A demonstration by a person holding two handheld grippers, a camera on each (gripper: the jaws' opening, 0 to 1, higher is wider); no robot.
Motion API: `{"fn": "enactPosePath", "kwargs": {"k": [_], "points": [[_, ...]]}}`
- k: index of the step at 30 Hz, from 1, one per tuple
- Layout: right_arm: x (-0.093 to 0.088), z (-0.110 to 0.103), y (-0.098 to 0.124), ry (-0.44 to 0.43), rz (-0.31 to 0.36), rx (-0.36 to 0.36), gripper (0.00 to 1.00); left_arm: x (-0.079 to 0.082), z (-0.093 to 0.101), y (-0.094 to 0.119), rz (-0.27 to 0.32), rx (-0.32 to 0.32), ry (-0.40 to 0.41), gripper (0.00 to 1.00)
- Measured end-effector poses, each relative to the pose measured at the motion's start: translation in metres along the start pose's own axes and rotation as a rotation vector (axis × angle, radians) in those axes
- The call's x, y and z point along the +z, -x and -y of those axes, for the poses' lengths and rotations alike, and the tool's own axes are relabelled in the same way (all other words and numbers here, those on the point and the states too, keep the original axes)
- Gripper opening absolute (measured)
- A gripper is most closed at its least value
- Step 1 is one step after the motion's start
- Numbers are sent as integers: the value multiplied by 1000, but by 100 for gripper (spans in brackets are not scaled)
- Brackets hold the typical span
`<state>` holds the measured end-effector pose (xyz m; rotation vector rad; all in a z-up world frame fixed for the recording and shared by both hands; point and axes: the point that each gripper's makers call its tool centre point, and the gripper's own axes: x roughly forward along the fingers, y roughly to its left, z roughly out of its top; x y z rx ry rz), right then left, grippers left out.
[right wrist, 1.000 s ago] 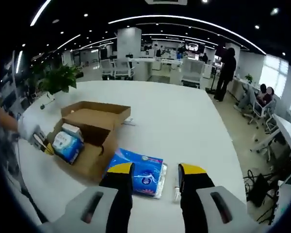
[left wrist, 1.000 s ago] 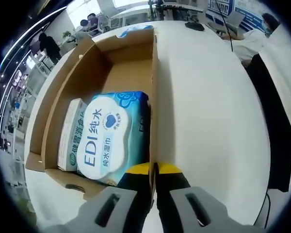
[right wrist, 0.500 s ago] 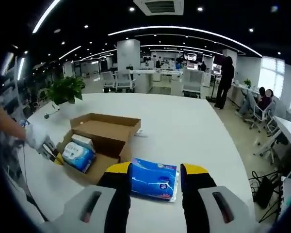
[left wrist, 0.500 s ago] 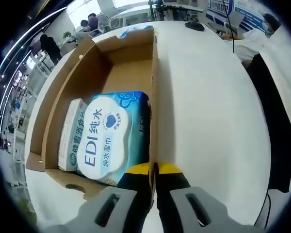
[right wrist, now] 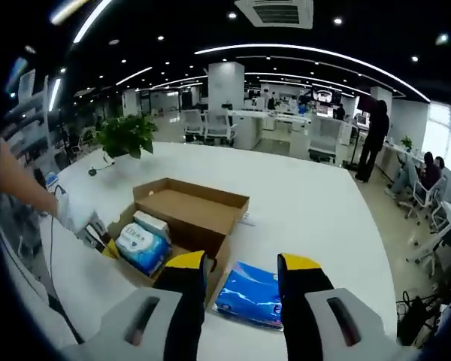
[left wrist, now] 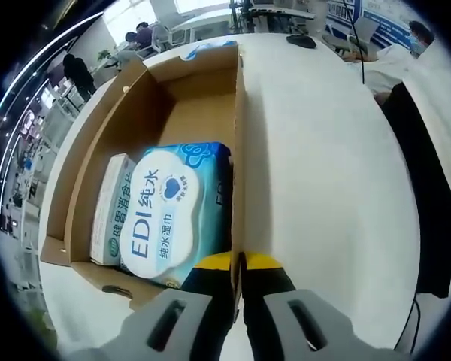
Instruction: Operate the shoe box by opening the lid, removing the specified soft item, and placing it in the target area until the item is outside and the box remains undamaged.
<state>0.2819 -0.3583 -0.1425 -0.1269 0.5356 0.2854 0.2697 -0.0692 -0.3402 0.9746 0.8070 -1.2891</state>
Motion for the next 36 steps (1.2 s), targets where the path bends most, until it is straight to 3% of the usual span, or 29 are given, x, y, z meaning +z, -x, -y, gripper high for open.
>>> {"fn": "enactPosePath", "kwargs": {"k": [3, 13, 15, 23, 30, 32, 36], "points": [[2, -6, -4, 54, -13, 18, 36, 0, 0, 0, -1, 0, 1, 2], [9, -27, -22, 107, -31, 74, 34, -1, 0, -1, 1, 0, 0, 2], [9, -34, -28, 166, -50, 103, 34, 0, 0, -1, 0, 0, 0, 2], [27, -36, -43, 210, -13, 121, 34, 0, 0, -1, 1, 0, 0, 2], [22, -51, -60, 289, -59, 167, 32, 0, 0, -1, 3, 4, 2, 2], [16, -53, -66, 285, -87, 173, 32, 0, 0, -1, 4, 7, 3, 2], [16, -64, -71, 277, -82, 202, 31, 0, 0, 0, 5, 9, 4, 2]]}}
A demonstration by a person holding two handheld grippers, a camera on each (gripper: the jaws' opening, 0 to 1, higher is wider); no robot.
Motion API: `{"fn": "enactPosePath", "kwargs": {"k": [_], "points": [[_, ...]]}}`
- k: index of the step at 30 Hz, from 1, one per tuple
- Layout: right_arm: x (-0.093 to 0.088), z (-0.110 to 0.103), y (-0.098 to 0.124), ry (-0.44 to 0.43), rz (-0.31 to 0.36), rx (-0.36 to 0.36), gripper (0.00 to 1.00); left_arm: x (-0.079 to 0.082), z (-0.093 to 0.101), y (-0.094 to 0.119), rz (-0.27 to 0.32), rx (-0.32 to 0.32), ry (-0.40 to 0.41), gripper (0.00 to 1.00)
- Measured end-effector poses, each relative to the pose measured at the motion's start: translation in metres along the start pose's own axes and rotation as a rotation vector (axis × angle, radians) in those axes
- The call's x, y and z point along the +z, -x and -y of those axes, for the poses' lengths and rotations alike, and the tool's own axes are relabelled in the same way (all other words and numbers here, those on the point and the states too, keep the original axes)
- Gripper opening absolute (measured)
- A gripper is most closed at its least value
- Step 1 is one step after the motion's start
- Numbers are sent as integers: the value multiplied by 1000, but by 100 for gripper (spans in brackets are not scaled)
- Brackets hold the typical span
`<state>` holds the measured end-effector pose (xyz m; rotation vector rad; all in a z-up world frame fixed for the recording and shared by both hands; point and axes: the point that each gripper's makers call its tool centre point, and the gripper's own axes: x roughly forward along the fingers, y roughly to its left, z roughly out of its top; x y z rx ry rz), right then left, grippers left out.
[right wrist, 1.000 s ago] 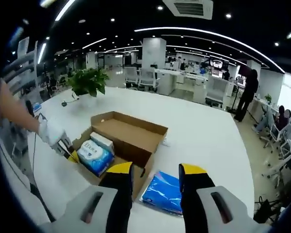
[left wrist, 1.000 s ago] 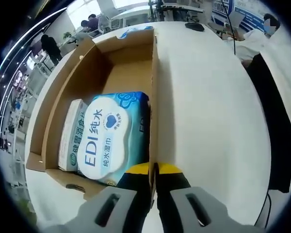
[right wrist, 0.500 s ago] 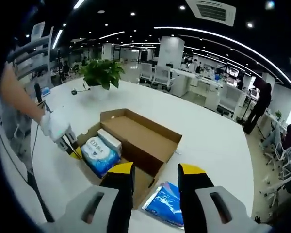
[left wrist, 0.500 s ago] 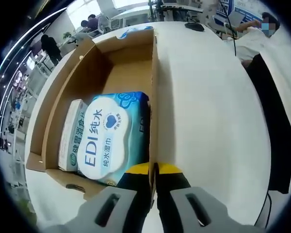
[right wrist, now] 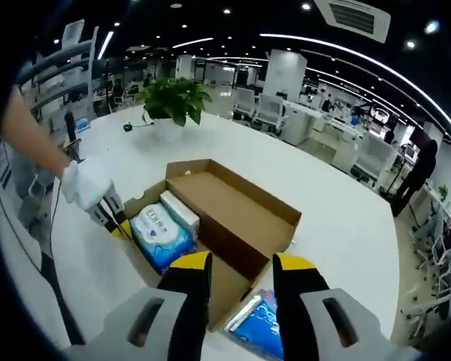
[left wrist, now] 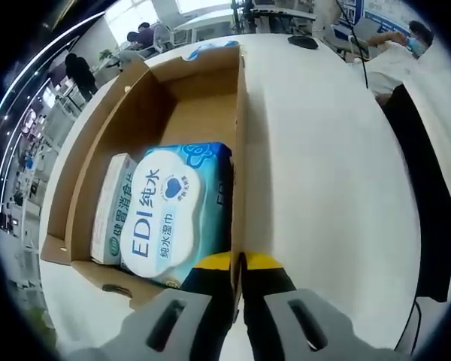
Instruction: Operate the shoe box by opening the lid, removing the specified soft item, and placing it in the target area until the item is outside and the box remains undamaged.
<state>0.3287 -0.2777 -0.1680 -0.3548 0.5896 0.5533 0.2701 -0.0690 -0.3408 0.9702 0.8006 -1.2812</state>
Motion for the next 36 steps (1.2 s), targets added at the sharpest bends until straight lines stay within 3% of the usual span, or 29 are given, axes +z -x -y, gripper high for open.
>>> {"fn": "enactPosePath", "kwargs": {"k": [11, 19, 25, 28, 33, 36], "points": [[13, -17, -18, 77, -18, 64, 31, 0, 0, 0, 1, 0, 0, 2], [28, -23, -28, 129, 5, 97, 30, 0, 0, 0, 3, 5, 2, 2], [30, -26, -34, 146, 4, 117, 29, 0, 0, 0, 2, 3, -1, 2], [35, -33, -40, 168, 10, 163, 29, 0, 0, 0, 5, 4, -1, 2], [41, -39, -51, 214, -24, 226, 29, 1, 0, 0, 5, 1, -1, 2], [38, -43, -59, 296, -63, 242, 29, 1, 1, 0, 6, 4, -1, 2]]}}
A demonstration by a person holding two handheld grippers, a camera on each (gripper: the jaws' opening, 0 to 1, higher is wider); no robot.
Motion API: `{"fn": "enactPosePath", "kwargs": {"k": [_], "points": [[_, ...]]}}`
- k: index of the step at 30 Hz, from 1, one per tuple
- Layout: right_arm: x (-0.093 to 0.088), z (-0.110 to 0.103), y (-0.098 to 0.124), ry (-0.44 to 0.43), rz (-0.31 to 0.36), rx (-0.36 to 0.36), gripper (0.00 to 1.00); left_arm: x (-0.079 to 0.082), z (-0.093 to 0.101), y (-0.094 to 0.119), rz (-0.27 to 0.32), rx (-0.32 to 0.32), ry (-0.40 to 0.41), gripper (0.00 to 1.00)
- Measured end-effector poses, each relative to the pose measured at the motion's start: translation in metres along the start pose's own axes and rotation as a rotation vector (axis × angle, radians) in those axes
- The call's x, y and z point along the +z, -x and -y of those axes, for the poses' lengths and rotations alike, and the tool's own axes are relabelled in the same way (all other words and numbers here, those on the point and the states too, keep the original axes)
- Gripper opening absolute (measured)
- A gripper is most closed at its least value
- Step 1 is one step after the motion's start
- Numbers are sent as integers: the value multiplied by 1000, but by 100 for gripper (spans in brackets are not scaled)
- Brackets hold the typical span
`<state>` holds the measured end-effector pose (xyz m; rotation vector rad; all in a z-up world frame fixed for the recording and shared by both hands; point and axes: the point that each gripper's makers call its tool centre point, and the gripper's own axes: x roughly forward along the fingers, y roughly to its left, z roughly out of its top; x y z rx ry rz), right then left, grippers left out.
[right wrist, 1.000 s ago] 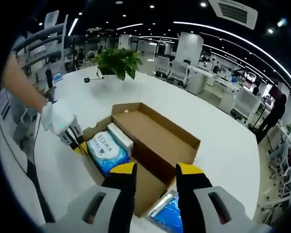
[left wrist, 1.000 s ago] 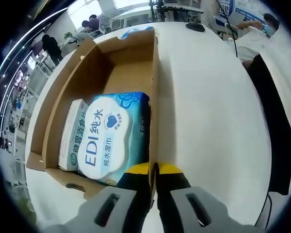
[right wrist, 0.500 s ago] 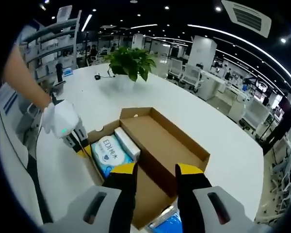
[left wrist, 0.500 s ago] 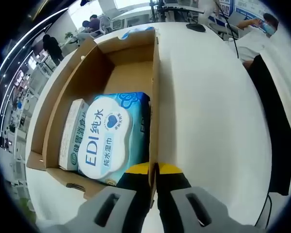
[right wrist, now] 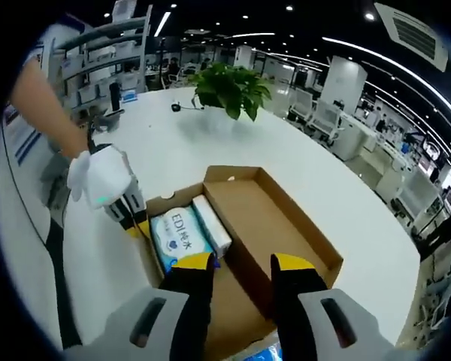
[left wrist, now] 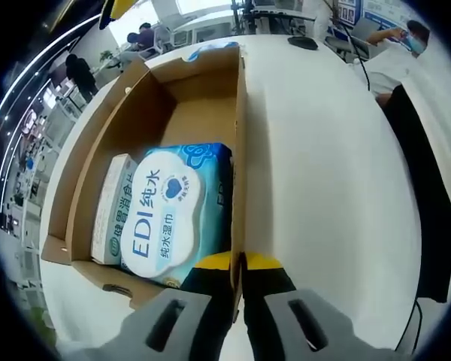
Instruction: Operate the shoe box by opening the lid, removing the specified soft item, and placing it in the target area until the item is outside and the box remains undamaged.
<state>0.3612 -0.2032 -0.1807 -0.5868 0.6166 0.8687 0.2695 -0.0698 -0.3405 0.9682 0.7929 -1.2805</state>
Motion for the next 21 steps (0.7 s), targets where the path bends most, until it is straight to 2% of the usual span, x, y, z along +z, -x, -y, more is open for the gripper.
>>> {"fn": "enactPosePath", "kwargs": {"k": [6, 11, 13, 14, 17, 21], "points": [[9, -6, -11, 11, 14, 25, 29, 0, 0, -1, -2, -1, 2, 2], [6, -11, -23, 15, -8, 41, 29, 0, -1, -1, -2, -2, -2, 2], [4, -12, -30, 25, -19, 48, 25, 1, -1, -2, -2, -2, -2, 2], [1, -13, -38, 78, -34, 48, 22, 1, -1, -2, -3, -1, -4, 2], [-2, -16, -52, 75, -50, 41, 24, 1, -2, -2, -2, 0, -2, 2], [0, -24, -64, 105, -57, 69, 25, 2, -3, -2, -3, -2, 0, 2]]}}
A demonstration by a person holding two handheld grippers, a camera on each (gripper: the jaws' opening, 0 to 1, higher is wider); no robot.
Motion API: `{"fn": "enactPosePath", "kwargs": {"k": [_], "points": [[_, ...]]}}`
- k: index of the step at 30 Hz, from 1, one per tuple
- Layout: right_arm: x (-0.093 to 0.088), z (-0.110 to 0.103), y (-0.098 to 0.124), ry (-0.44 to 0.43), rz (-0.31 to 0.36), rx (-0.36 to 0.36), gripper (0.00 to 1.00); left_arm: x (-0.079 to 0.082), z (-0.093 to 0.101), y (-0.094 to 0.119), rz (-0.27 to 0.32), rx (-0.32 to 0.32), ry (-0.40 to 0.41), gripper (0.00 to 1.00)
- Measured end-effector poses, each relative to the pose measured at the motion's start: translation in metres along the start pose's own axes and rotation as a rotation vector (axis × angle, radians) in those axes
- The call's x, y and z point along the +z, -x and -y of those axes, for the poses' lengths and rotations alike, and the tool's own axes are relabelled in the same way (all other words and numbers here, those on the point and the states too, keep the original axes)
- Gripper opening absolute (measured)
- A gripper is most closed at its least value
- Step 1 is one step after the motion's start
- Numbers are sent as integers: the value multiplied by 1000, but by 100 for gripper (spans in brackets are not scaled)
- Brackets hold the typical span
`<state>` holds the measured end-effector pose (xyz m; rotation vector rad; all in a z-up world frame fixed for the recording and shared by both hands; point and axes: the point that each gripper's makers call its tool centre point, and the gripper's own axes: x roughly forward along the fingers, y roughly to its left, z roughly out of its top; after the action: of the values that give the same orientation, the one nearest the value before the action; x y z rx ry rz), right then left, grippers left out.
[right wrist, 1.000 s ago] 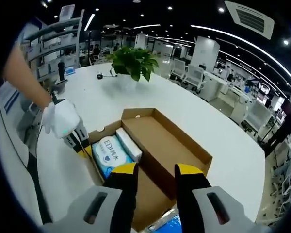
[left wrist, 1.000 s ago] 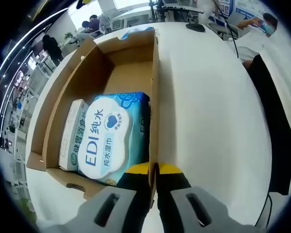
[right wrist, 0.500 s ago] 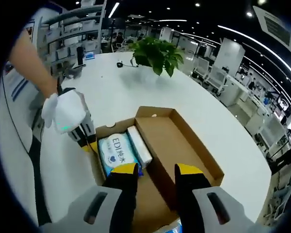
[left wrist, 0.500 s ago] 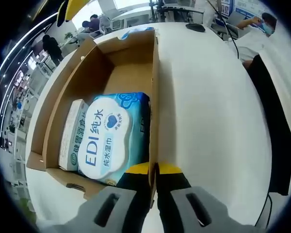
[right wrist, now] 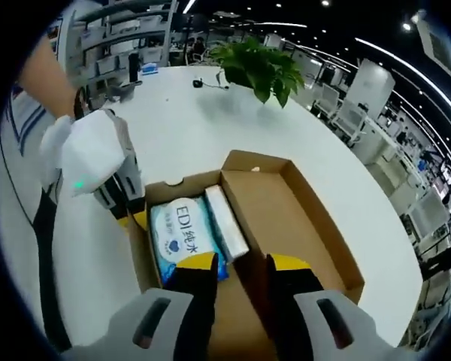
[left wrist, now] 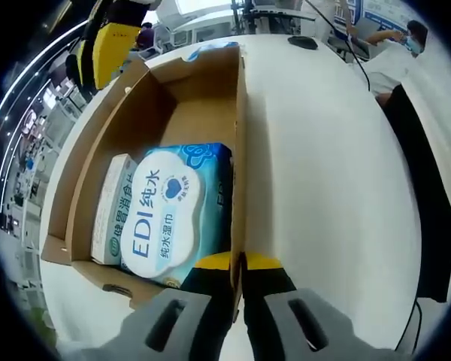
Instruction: Operate the shoe box by opening the lid, removing the specified soft item, and placing it in the target area until the item is outside and the box remains undamaged.
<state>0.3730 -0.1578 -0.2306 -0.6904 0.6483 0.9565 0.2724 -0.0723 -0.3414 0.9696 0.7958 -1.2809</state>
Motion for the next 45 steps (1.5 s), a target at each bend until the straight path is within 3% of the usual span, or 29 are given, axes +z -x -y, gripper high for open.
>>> {"fn": "enactPosePath", "kwargs": {"k": [6, 9, 14, 16, 19, 26, 30, 35, 45], "points": [[2, -5, -16, -4, -13, 29, 25, 0, 0, 0, 1, 0, -2, 2], [0, -9, -22, 130, -81, 88, 25, 0, 0, 0, 3, 0, -4, 2], [5, -8, -34, 112, -70, 105, 22, 1, 1, 0, 2, -2, -6, 2], [2, -9, -40, 138, -71, 96, 17, 1, 1, 0, 3, 2, -8, 2], [-1, -13, -50, 116, -74, 91, 24, 1, 1, -1, 6, 5, -11, 2], [-9, -14, -67, 154, -112, 64, 22, 0, 0, 0, 8, 5, -8, 2], [-7, -13, -73, 139, -102, 56, 22, 0, 0, 0, 6, 5, -6, 2], [0, -18, -78, 176, -81, 72, 22, 0, 0, 0, 7, 3, -9, 2], [3, -21, -91, 247, -100, 77, 21, 1, 0, 1, 9, 5, -9, 2]]}}
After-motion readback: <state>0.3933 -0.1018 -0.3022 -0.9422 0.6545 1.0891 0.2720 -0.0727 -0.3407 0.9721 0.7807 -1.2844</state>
